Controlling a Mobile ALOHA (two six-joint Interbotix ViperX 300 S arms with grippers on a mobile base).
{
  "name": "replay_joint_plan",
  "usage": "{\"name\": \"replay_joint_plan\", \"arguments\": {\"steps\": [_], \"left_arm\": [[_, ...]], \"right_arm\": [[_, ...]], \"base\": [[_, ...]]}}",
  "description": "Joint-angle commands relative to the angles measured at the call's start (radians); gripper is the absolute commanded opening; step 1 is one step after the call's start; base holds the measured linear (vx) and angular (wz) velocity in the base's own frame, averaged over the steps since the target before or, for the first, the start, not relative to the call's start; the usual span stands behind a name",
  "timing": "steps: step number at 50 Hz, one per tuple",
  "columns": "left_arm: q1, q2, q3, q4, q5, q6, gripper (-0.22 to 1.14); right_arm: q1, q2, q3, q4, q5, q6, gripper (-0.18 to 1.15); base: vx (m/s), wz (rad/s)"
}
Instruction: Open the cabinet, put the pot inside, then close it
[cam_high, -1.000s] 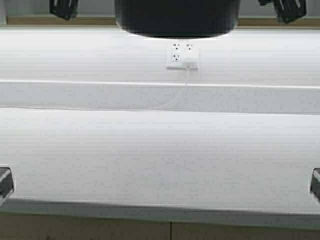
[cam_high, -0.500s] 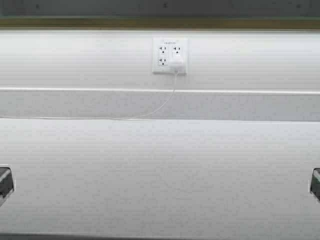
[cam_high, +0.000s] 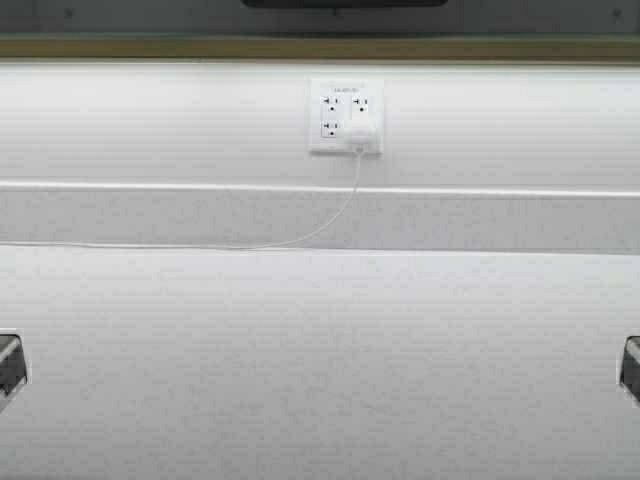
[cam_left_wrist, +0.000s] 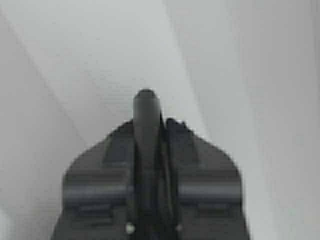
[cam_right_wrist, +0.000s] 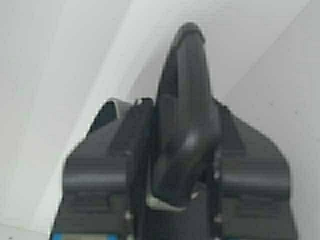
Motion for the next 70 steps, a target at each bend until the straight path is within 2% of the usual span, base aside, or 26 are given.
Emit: {"name": "replay_joint_plan", "arguments": {"steps": [1,27,30,33,38,42,44,49,52,64,70], "left_arm": [[-0.044,0.021,-0.023,0.026,0.023,0.095,0.04],[-0.049,0.061,-0.009,0.025,0.015,0.046,0.04],[-0.049,0.063,-0.009,0.020,-0.002,0.041,0.05],[-0.049,0.063,-0.009,0.020,-0.041,0.029,0.07],[-0.049,0.063,0.002,0.020,-0.147,0.000,0.22],[-0.046,0.067,0.018,0.020,-0.244,-0.031,0.47],[-0.043,0.069,0.028,0.017,-0.276,-0.048,0.61],[-0.014,0.058,0.055,0.015,-0.305,-0.098,0.96],[0.005,0.043,0.075,0.015,-0.319,-0.132,1.06],[0.072,-0.044,0.160,0.015,-0.367,-0.163,1.02],[0.072,-0.089,0.207,0.074,-0.364,-0.153,0.99]], "right_arm": [[0.041,-0.028,-0.008,-0.006,-0.028,0.012,0.07],[0.041,-0.011,0.066,0.032,-0.121,0.026,0.09],[0.043,-0.005,0.067,0.043,-0.146,0.026,0.14],[0.043,0.003,0.069,0.041,-0.181,0.029,0.26],[0.041,0.020,0.072,0.040,-0.267,0.031,0.64],[0.031,0.020,0.086,0.044,-0.331,0.049,0.94],[0.021,0.018,0.095,0.048,-0.350,0.061,1.05],[-0.009,0.014,0.112,0.048,-0.364,0.100,1.04],[-0.035,0.000,0.126,0.044,-0.368,0.112,1.03],[-0.133,-0.081,0.204,0.005,-0.365,0.112,1.04],[-0.143,-0.126,0.241,-0.106,-0.350,0.094,1.01]], "base": [[0.08,0.13],[0.04,0.04],[0.00,0.00],[0.00,0.00],[0.00,0.00],[0.00,0.00],[0.00,0.00],[0.00,0.00],[0.00,0.00],[0.00,0.00],[0.00,0.00]]}}
